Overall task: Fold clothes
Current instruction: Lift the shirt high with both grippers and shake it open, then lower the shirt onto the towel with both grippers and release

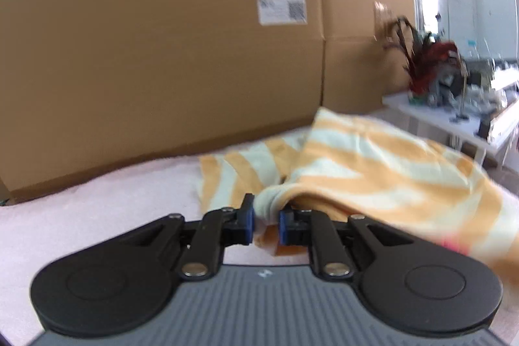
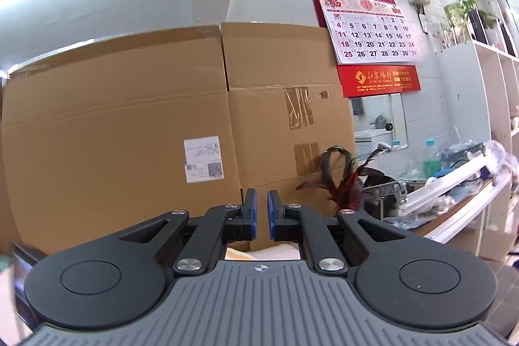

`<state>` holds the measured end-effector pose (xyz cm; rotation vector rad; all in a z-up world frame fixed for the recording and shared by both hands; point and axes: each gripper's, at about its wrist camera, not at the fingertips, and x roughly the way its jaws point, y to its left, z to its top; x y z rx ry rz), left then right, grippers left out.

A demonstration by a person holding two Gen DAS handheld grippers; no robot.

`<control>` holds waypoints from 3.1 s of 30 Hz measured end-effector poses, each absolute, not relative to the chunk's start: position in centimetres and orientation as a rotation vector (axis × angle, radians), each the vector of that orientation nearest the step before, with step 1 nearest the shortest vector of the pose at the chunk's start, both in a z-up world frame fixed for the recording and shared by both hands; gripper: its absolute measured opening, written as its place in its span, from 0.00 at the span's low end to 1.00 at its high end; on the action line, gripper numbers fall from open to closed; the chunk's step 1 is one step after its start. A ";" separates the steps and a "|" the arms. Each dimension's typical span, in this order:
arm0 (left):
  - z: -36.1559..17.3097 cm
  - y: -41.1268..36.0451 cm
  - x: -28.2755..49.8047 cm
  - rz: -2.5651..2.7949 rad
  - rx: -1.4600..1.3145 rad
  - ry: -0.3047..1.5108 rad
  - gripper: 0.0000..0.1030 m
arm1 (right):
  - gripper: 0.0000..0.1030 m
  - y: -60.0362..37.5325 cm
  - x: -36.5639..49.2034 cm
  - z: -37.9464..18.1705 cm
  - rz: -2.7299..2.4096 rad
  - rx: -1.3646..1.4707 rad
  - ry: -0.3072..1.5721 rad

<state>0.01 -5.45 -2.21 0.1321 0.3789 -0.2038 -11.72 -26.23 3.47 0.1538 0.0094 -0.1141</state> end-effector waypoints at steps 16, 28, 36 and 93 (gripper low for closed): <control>1.5 1.5 -3.6 -0.100 0.036 0.278 0.15 | 0.65 -14.6 -13.6 -7.9 0.219 -0.410 0.363; 2.4 5.4 -4.2 -0.042 -0.050 0.238 0.15 | 0.07 -17.5 -8.6 -5.5 0.049 -0.229 0.317; 11.5 7.4 -6.2 -0.027 -0.021 0.013 0.15 | 0.07 -20.1 -7.4 5.8 0.037 -0.026 0.044; -2.0 22.3 15.4 0.268 0.275 0.607 0.49 | 0.34 -11.4 19.7 -2.3 0.077 0.052 0.556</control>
